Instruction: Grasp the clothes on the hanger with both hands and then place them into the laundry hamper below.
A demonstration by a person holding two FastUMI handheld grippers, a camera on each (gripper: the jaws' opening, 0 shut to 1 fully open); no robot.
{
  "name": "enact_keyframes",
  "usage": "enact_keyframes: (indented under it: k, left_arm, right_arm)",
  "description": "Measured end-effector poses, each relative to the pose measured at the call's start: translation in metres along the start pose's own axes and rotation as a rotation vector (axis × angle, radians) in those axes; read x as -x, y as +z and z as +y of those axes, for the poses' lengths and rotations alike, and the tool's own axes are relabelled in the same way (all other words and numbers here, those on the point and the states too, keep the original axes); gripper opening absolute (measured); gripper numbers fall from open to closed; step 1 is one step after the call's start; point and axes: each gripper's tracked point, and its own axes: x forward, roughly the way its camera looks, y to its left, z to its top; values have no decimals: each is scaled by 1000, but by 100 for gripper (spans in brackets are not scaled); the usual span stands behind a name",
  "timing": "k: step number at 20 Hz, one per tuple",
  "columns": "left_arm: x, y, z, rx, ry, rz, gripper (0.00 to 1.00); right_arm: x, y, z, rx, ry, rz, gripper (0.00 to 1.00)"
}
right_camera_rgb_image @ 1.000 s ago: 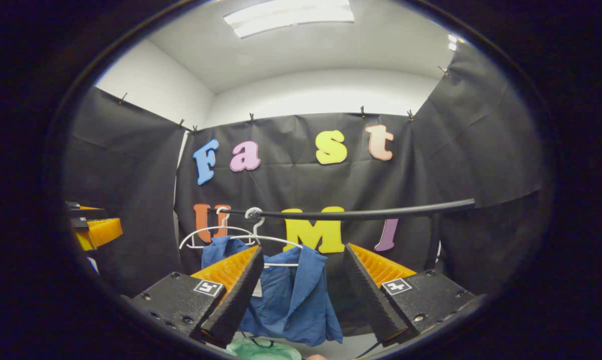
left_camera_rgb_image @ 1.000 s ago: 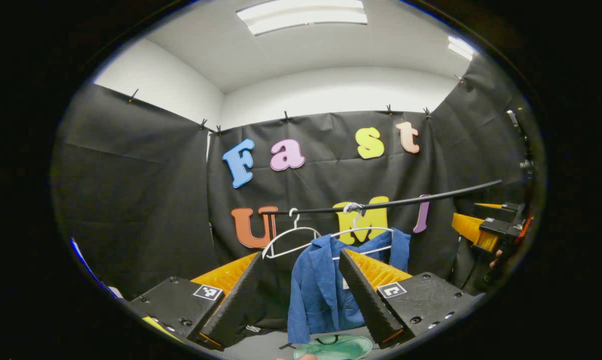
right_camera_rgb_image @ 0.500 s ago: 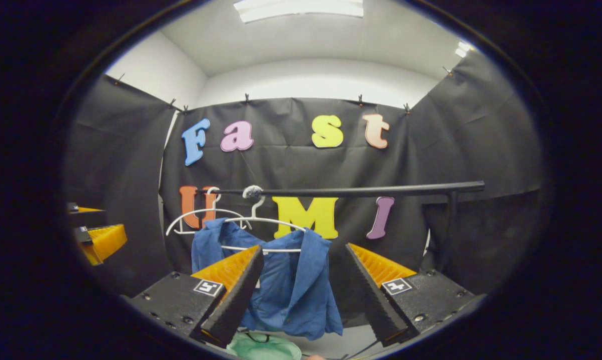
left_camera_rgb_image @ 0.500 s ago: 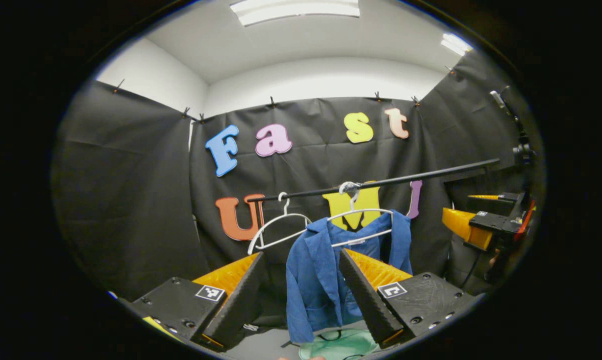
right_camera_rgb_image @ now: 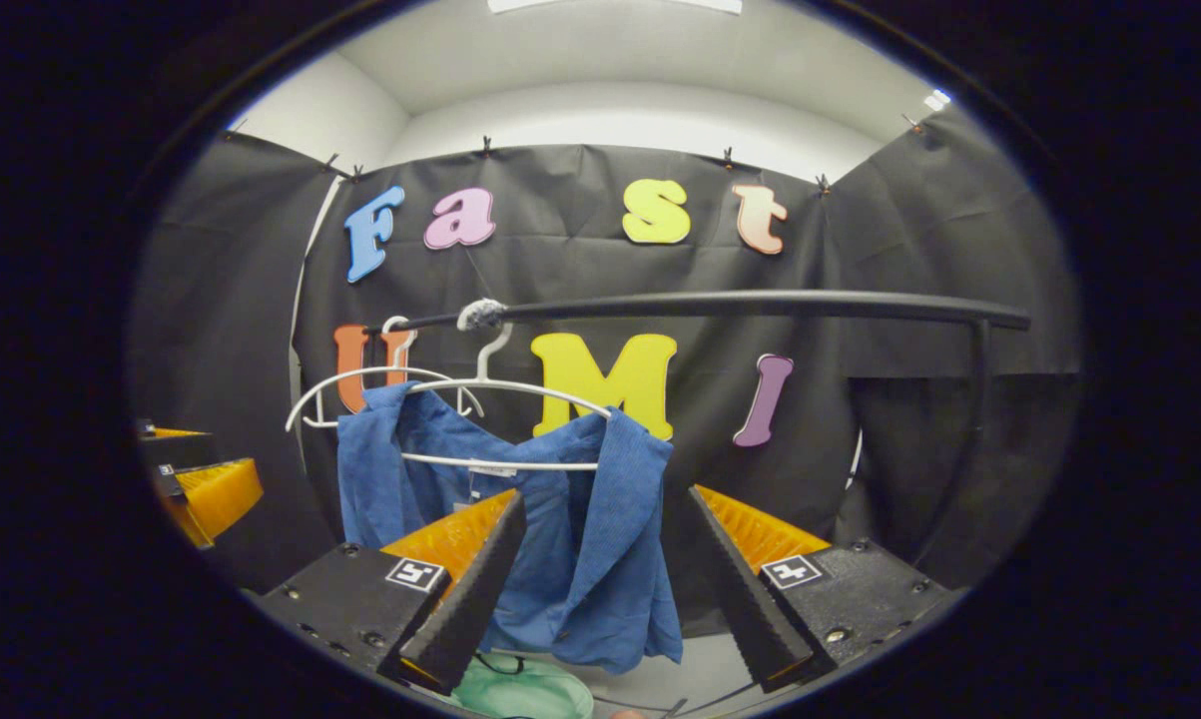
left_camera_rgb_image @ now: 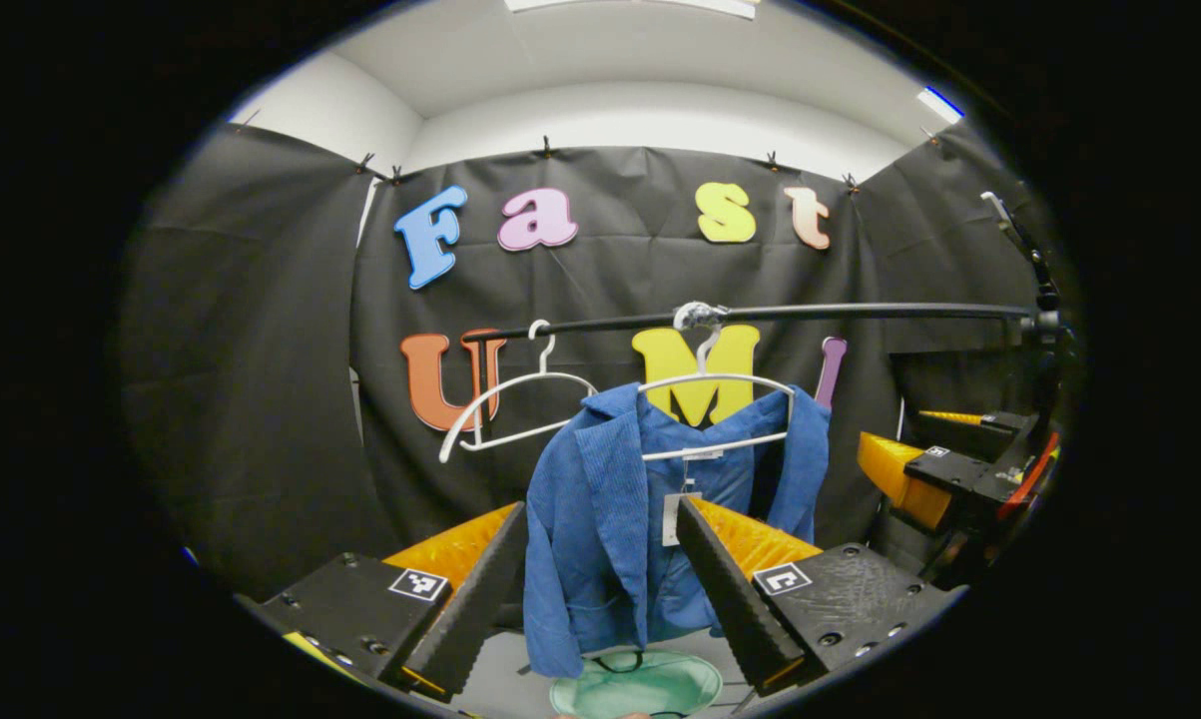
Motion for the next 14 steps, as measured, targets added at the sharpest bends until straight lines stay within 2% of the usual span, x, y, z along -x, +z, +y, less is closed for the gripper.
enact_keyframes:
  k: [7, 11, 14]
  left_arm:
    - [-75, -27, -17, 19, 32, 73, 96]
    - [-108, -35, -18, 21, 64, 89, 96]
    - [-126, -43, -11, 27, 112, 108, 95]
  right_arm:
    - [-93, -43, -11, -1, -1, 99, 100]
    - [-124, -57, -9, -9, -8, 124, 100]
    - [-137, -54, -9, 3, -31, 99, 99]
